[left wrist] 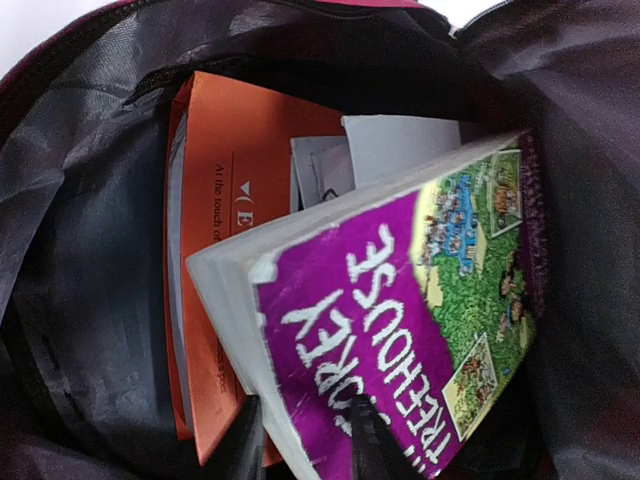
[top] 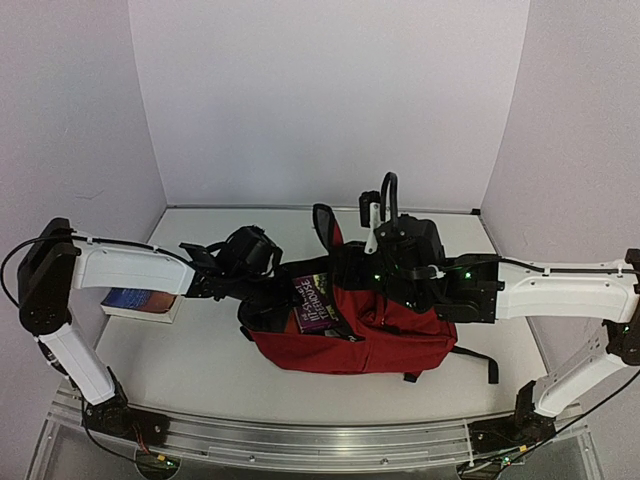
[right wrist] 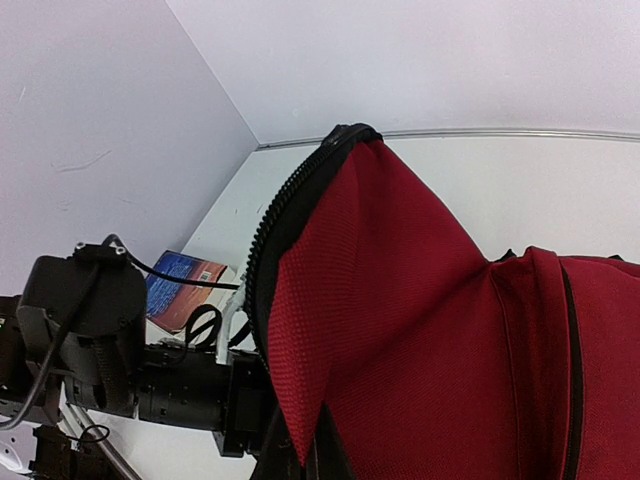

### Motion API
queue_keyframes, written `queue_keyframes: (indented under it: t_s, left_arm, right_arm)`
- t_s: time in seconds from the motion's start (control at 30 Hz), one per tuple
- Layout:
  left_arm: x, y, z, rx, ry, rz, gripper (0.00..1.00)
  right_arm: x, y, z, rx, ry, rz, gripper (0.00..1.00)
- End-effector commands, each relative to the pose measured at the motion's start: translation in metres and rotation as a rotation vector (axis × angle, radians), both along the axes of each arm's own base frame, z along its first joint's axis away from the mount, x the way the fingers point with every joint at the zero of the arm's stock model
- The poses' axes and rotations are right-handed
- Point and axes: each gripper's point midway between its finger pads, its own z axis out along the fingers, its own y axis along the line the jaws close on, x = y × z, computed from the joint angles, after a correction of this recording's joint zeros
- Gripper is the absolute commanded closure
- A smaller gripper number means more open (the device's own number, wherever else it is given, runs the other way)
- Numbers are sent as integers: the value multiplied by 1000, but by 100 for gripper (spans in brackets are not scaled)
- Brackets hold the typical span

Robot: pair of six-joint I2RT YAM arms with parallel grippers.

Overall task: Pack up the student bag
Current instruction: Adjust the book in the student bag.

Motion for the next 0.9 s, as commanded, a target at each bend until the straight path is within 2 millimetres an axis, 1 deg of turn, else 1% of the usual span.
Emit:
queue_keyframes:
  t_s: [0.0, 0.1, 0.13, 0.27, 0.4, 0.47, 0.53, 0.67, 0.73, 0.87]
  left_arm:
    - [9, -32, 19, -84, -38, -60, 81]
    - [9, -51, 26, -129, -50, -90, 89]
    - [9, -60, 33, -151, -64, -101, 90]
    - [2, -88, 46, -201, -91, -151, 93]
    - [-6, -112, 39, -221, -74, -195, 94]
    - [-10, -121, 39, -234, -69, -214, 95]
    - [-11, -127, 41, -244, -71, -222, 95]
    - [-12, -133, 51, -268, -95, -233, 95]
    - [-11, -135, 57, -282, -105, -235, 95]
    - [-13, -139, 62, -307, -112, -244, 95]
  right_arm:
    - [1, -1, 32, 105, -53, -17, 100]
    - [2, -2, 29, 99, -51, -24, 100]
    - [2, -2, 28, 97, -51, -25, 100]
    - [3, -3, 26, 94, -51, -34, 100]
    - [5, -9, 30, 103, -58, -60, 100]
    - [6, -14, 38, 125, -69, -83, 100]
    - [6, -18, 54, 162, -92, -93, 100]
    - [4, -22, 88, 232, -149, -83, 100]
    - [3, -21, 98, 244, -165, -73, 100]
    - [0, -11, 106, 256, -189, -25, 100]
